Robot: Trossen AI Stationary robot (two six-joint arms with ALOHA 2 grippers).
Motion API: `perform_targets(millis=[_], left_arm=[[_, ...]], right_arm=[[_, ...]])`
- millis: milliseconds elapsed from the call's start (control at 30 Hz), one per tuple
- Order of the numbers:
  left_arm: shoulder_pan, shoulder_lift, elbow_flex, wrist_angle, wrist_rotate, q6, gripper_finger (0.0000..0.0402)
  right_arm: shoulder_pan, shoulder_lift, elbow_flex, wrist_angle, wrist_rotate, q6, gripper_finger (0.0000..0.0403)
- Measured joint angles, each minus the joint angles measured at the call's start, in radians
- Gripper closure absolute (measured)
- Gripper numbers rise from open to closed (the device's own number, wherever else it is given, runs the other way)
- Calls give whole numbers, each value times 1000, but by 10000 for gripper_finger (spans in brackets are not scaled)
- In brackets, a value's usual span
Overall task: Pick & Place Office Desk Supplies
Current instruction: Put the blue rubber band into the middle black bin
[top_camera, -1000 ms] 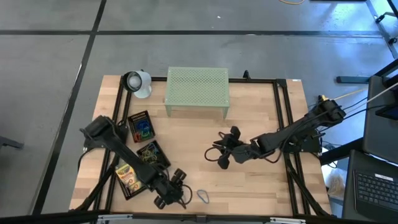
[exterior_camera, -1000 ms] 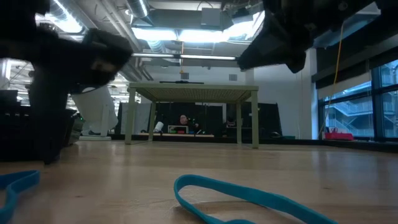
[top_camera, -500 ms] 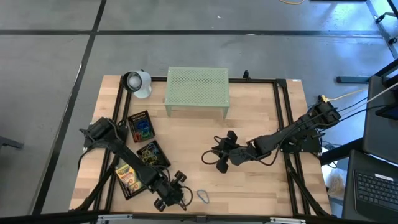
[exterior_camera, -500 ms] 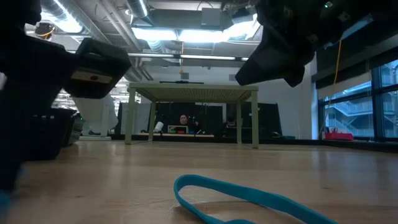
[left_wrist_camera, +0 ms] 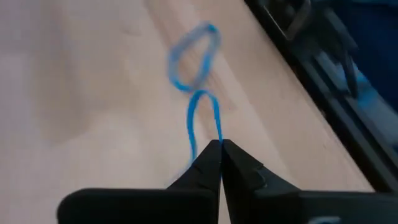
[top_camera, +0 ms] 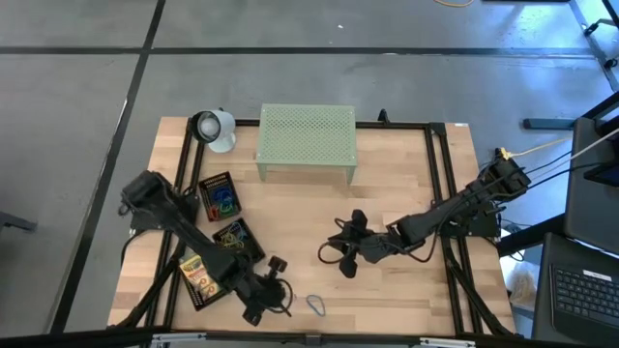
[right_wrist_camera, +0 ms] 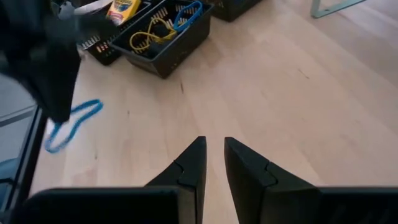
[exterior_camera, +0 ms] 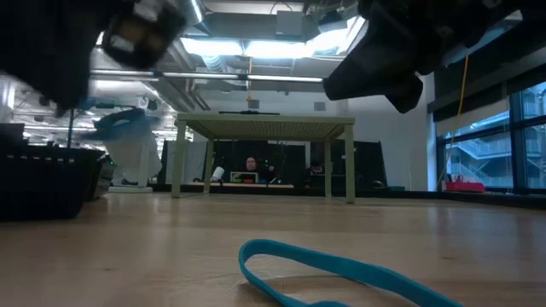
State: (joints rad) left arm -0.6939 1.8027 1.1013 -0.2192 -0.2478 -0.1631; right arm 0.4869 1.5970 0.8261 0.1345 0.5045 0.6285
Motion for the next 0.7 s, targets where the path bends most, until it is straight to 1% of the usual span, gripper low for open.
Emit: perform_targets(millis=[100,167,267,367,467,567,700], left_arm=[[-12,-75,1,-50,-115,-19,398],[-22,-133,2,-84,-199,-62,397],[-37,-215,2,-176,-308,-181,398],[-50,-301,2,-287,-382,-342,399],[-58,-374,2,-416,-409,-499,397],[-64,-432,2,-551,-415,-642,397],[-63,-473,2,-731,-413,-843,396]], right_arm=[[10,0,0,3,0,1,341],[14,0,0,9,0,4,341],[15,0,0,16,0,3,341],[15,0,0,22,1,0,341],[15,0,0,22,2,0,341],[15,0,0,22,3,0,341],[15,0,0,22,3,0,341]])
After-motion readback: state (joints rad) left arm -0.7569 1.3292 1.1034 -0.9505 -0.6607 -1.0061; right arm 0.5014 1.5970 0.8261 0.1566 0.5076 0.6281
